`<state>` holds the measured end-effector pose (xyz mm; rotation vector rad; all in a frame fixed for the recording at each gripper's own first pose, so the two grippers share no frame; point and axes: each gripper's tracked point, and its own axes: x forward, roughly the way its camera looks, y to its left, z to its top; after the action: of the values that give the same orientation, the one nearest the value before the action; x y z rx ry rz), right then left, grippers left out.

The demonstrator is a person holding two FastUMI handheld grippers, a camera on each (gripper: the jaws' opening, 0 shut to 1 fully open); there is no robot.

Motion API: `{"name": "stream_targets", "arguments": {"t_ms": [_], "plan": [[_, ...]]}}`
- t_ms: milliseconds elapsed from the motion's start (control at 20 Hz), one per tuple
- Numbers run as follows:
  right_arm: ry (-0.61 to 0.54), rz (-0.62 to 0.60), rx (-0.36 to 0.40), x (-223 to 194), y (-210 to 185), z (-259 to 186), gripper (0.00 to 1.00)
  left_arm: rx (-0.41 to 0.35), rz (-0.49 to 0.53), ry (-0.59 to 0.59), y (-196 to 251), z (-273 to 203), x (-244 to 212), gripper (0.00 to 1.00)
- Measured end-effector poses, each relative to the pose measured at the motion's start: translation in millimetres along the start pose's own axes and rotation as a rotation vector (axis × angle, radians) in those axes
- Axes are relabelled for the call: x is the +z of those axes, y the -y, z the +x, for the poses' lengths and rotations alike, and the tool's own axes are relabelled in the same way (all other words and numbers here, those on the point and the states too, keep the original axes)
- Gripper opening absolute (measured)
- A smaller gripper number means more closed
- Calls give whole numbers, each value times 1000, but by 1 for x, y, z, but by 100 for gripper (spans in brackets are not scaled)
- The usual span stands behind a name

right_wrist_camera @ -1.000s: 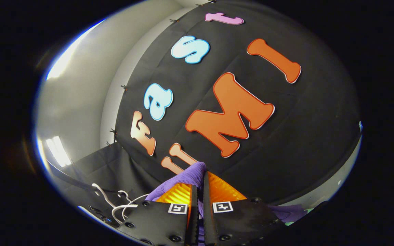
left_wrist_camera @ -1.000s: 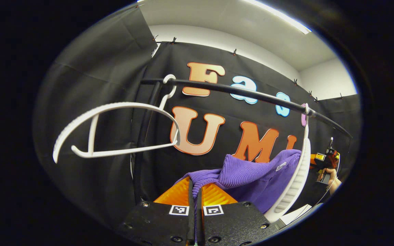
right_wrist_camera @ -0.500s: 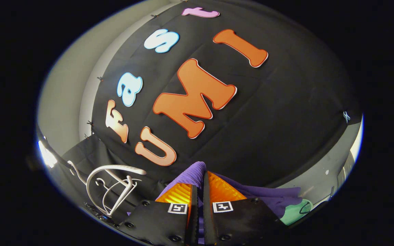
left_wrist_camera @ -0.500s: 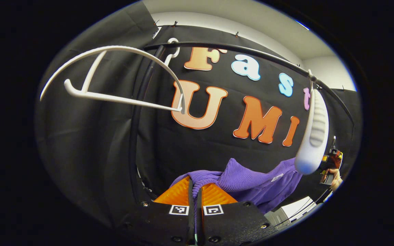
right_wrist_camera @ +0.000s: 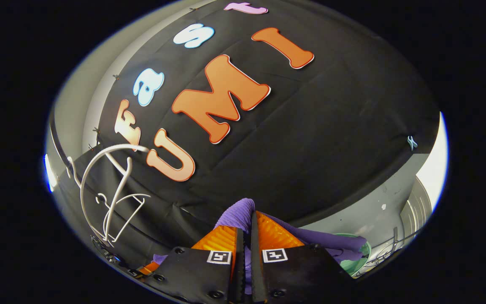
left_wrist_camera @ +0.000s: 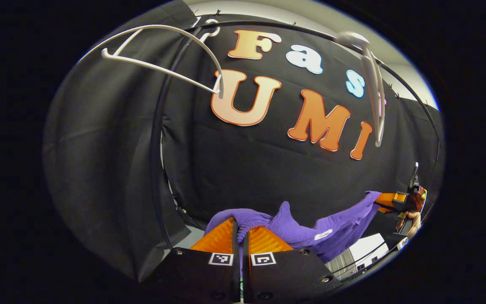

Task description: Grasp the clothes on the hanger with both hands and then place them into the laundry hamper below.

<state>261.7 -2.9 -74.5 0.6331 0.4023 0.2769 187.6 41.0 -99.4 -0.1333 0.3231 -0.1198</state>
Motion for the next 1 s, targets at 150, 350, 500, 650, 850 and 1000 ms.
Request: {"name": "stream_targets", "arguments": {"t_ms": [150, 350, 500, 650, 850, 1000], "plan": [[-20, -39, -18, -24, -1, -9, 13, -68, 23, -15, 33, 4, -7, 2], [-38, -80, -45, -48, -5, -17, 13, -168, 39, -35, 90, 15, -18, 2], [-56, -97, -71, -64, -1, -20, 13, -238, 53, -57, 128, 23, -25, 2], [-75, -103, -111, -82, 11, -21, 13, -285, 79, -95, 156, 32, -38, 2], [-107, -141, -189, -106, 34, -24, 13, -323, 124, -171, 186, 46, -70, 2], [-131, -188, -261, -120, 52, -19, 14, -338, 157, -236, 189, 57, -89, 2]]}}
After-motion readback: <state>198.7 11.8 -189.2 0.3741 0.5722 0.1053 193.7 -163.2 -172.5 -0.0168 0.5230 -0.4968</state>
